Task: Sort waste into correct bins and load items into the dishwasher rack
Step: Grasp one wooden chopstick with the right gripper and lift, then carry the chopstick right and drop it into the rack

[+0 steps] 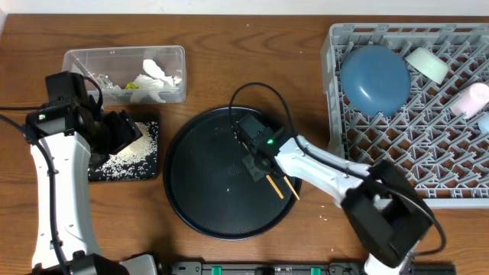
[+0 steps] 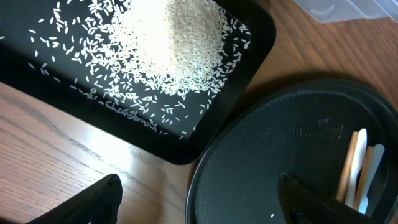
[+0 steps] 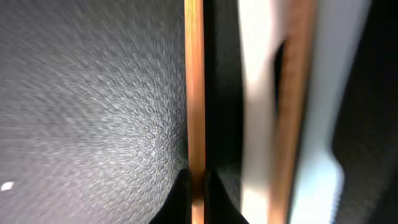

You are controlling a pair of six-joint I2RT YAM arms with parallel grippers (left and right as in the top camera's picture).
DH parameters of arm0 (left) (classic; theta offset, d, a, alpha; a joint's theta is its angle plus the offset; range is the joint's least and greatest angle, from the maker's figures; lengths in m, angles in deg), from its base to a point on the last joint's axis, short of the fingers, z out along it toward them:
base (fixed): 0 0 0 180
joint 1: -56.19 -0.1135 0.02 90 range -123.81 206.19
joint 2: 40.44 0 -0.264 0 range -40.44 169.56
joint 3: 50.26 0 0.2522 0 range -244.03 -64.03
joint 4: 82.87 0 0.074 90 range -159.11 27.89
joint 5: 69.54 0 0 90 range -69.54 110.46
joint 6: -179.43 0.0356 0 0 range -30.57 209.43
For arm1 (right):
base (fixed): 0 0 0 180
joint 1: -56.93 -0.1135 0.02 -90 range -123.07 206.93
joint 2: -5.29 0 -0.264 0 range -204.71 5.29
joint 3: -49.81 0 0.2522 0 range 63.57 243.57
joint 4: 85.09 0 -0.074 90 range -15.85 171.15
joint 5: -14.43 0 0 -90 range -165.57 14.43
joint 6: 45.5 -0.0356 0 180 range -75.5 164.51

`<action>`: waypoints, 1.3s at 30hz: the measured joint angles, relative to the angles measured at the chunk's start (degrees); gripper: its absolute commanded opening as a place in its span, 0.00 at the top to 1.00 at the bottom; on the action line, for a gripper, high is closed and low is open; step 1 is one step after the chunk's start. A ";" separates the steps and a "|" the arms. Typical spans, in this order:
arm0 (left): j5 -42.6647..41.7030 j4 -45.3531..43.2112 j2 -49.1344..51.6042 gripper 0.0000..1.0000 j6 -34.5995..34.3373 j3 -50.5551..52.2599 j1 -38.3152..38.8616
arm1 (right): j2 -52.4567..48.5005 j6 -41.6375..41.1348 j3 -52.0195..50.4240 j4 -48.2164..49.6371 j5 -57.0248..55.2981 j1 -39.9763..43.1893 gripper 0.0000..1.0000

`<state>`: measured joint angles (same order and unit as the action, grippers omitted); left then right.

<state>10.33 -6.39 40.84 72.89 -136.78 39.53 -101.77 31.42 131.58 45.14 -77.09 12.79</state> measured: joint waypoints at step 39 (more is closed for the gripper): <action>0.00 -0.11 0.00 0.19 0.00 0.07 0.00 | 20.11 27.28 3.13 -7.72 -13.79 58.25 0.99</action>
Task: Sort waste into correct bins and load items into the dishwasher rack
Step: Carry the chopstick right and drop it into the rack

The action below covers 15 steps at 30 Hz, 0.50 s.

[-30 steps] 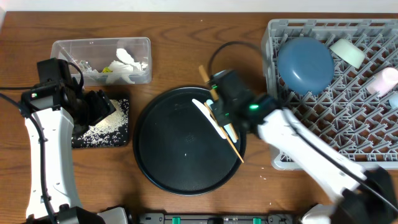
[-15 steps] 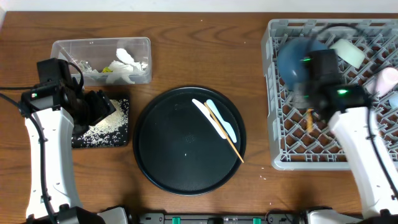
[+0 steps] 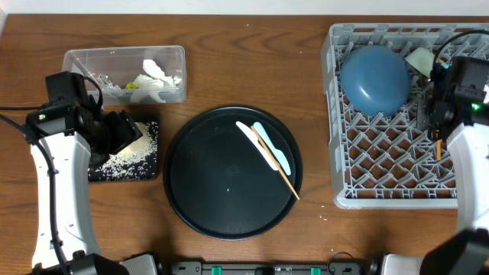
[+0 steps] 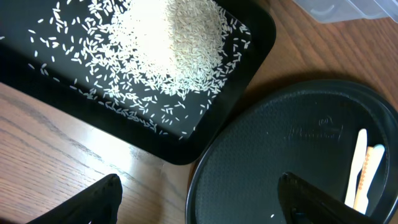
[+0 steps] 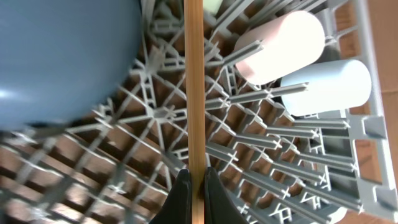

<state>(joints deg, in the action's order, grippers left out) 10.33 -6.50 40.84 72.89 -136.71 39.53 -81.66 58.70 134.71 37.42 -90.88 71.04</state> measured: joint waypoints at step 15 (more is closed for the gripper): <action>0.00 0.02 0.00 0.19 0.00 0.02 0.00 | -13.75 7.13 -0.02 2.75 0.42 4.20 0.99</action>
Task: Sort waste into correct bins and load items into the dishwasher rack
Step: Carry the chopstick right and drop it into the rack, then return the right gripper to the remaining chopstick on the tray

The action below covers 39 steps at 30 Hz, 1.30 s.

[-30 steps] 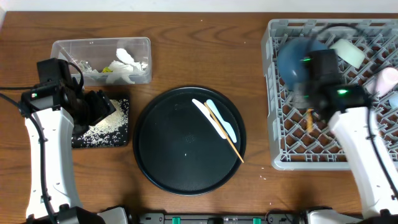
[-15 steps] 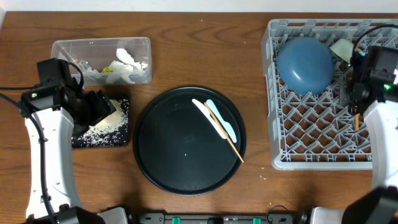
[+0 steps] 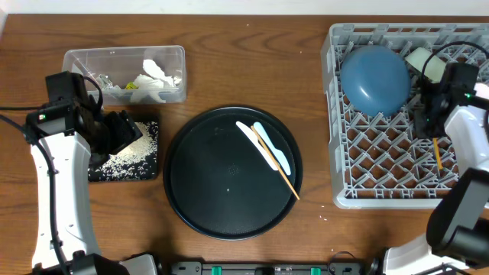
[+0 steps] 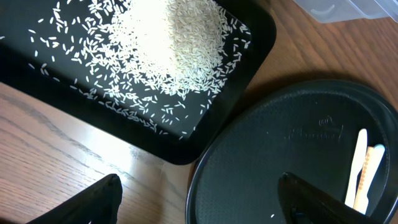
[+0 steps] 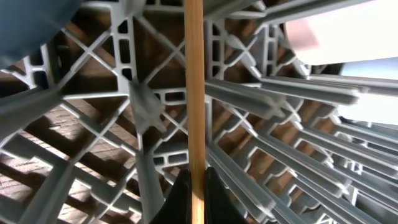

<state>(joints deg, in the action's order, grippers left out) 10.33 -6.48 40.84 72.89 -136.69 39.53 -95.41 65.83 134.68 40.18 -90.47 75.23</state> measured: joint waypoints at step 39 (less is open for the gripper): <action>0.00 0.00 0.00 0.19 0.00 0.00 0.00 | 14.53 -12.98 -0.04 -4.94 33.88 -38.29 0.40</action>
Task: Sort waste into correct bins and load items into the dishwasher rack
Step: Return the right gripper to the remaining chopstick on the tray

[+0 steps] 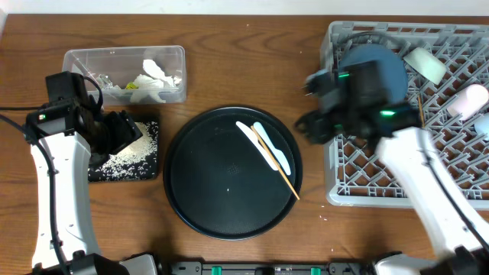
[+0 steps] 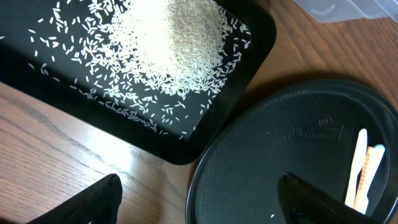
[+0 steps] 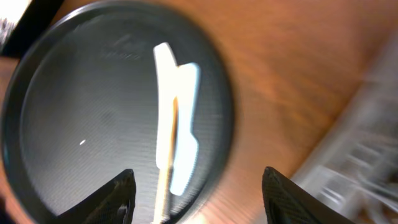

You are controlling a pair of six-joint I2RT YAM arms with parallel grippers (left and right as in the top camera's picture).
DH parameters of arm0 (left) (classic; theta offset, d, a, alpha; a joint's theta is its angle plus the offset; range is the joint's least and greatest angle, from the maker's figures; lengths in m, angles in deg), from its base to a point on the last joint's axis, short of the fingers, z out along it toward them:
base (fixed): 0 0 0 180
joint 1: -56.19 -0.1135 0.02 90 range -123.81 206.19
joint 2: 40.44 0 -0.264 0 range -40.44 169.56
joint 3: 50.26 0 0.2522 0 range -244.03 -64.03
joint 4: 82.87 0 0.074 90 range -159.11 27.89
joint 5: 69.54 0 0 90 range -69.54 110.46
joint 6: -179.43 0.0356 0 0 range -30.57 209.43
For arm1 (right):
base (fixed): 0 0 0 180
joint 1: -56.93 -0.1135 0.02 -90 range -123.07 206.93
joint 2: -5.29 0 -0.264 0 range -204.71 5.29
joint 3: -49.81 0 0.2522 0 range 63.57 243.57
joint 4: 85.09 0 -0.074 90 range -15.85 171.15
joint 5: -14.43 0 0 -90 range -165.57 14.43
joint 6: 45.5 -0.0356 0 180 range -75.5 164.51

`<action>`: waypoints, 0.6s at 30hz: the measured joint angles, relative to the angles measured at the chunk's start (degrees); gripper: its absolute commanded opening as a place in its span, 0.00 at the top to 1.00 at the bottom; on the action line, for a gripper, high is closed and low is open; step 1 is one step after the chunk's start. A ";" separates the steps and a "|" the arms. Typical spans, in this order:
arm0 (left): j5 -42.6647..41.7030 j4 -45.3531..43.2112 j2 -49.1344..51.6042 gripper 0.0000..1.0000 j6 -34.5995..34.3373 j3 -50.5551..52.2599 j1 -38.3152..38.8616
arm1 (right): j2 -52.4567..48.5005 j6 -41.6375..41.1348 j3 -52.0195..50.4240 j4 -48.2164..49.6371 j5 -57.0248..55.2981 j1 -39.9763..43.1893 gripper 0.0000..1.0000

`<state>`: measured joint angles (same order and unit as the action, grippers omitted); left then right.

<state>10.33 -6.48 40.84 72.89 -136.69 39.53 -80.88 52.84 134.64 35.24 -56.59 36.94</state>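
On the black round plate [image 1: 221,179] lie a white flat utensil [image 1: 256,145], a light blue one [image 1: 273,149] and one wooden chopstick [image 1: 281,177]. The same three show in the right wrist view: white utensil [image 3: 164,112], blue utensil [image 3: 186,124], chopstick [image 3: 166,180]. My right gripper [image 1: 315,126] is open and empty, above the gap between the plate and the grey rack [image 1: 397,183]. A second chopstick [image 1: 419,109] lies in the rack. Over the rice tray [image 1: 126,153], my left gripper [image 2: 199,205] is open.
The rack holds a blue bowl [image 1: 378,72], a white cup [image 1: 426,65] and a pink cup [image 1: 470,99]. A clear bin [image 1: 126,75] with scraps stands at the back left. Loose rice [image 2: 174,43] fills the black tray.
My right gripper, then shut on a chopstick low in the rack, is now open and empty over the rack's left edge. The chopstick stays in the rack. The left arm has not moved.
My right gripper was shut on a chopstick on the plate. It then held that chopstick over the rack, and later low among the rack's ribs. The chopstick now lies in the rack and the gripper is open near the plate.
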 measured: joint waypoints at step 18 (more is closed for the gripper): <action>0.00 0.00 0.00 0.19 0.00 0.00 0.00 | -24.92 -8.22 -0.44 6.23 -9.09 -18.78 0.57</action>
<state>10.33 -6.48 40.84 72.89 -136.69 39.53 -105.79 44.63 134.20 41.47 -65.68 18.16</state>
